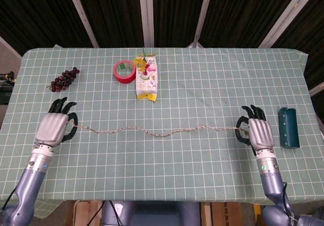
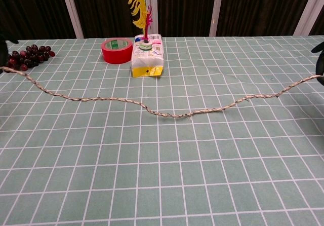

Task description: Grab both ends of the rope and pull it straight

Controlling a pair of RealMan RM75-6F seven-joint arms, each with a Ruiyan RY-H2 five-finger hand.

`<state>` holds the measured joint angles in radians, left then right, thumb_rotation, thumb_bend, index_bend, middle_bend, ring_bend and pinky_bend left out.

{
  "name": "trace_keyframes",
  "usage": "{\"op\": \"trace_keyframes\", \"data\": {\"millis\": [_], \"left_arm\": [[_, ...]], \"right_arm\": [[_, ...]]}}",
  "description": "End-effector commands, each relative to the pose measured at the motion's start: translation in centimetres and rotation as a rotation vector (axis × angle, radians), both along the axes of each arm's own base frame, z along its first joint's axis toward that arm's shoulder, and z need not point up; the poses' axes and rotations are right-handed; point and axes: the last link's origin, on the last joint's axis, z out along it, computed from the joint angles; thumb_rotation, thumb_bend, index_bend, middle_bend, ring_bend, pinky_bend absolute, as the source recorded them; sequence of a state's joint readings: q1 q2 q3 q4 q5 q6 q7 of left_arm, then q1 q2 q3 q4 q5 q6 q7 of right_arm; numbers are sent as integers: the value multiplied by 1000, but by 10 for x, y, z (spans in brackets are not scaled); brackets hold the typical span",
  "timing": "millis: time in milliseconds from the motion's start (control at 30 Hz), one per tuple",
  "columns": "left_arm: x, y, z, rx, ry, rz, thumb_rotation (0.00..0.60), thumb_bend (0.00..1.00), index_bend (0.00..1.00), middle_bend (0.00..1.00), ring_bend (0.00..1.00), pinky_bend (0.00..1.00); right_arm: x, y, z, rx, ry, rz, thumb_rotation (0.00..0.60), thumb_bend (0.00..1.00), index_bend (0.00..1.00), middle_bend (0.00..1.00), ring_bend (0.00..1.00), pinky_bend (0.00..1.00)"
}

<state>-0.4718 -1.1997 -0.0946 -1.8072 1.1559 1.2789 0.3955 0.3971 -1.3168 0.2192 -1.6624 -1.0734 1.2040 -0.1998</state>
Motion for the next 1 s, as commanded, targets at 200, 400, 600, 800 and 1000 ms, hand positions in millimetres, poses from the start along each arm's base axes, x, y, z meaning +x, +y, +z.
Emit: {"op": "trace_keyframes", "data": {"millis": [200,400,600,800,1000], "left_arm": [[-41,-25,7,-13,7,31,600,544,605,162,0,0],[-50,-27,-2,-24,9,46,600,544,605,161,0,0],[-52,-28,-12,-39,18,49,600,543,605,159,0,0],[-54,-27,-33,-69,58,57,600,542,601,157,0,0],[-55,-25,-40,-74,85,62,600,537,576,150,0,0]], "right_arm": [[-28,9,9,-10,26,-51,600,495,633,172,0,0],[-41,11,10,-10,41,-75,600,496,633,172,0,0],[-48,11,7,0,51,-84,600,496,633,172,0,0],[-58,9,0,28,94,-98,600,496,633,172,0,0],[-64,10,-5,54,131,-106,600,497,616,172,0,0]]}}
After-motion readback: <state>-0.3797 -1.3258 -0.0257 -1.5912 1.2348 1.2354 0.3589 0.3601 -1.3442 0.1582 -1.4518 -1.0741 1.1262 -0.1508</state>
